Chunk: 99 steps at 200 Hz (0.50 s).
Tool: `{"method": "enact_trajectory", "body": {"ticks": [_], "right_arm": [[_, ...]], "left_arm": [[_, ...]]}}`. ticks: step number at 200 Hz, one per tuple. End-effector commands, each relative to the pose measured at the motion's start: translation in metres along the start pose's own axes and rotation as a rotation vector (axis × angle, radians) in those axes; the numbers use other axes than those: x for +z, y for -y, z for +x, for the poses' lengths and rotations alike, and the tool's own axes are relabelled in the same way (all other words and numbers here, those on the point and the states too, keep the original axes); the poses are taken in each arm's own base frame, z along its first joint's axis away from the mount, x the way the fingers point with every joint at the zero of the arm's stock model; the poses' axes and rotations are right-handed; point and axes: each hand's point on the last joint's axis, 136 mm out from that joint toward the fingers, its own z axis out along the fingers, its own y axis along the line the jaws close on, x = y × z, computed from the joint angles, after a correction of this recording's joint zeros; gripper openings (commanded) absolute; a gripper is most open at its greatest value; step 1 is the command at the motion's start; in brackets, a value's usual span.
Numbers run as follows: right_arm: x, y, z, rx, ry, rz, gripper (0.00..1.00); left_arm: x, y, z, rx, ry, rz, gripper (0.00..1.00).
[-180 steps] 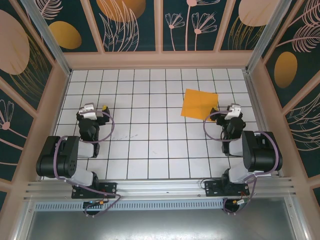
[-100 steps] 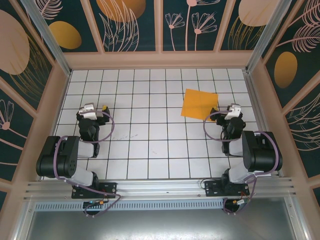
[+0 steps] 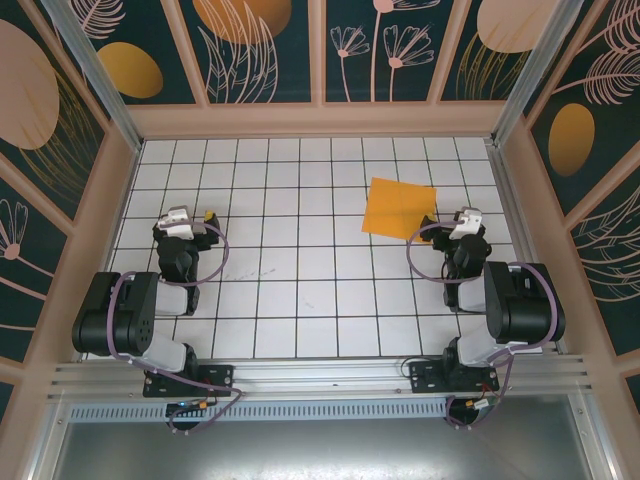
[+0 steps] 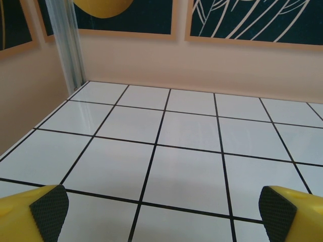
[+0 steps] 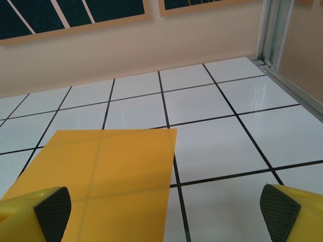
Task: Fold a paper plane with a square sheet of paper (pick it up from the middle)
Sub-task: Move the square sheet of paper to the center of the table.
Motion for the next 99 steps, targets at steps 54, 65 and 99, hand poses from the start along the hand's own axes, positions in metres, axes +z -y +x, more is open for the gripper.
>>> {"method": "enact_trajectory", "body": {"ticks": [54,65,99], "right_arm": [[0.005,-0.001,-0.069,0.201,-0.084,0.128,0.99],[0.01,-0.003,-0.068,0.289,-0.164,0.151,0.99],[0.032,-0.022,-0.049,0.49,-0.398,0.14,0.99]], "left_arm": [[0.0,-0.025,-0.052,-0.199,-0.031,-0.177,0.99],[0.001,-0.022,-0.059,-0.257,-0.057,-0.17,0.99],[0.002,0.01,-0.081,-0.351,-0.104,-0.001,0.99]]}}
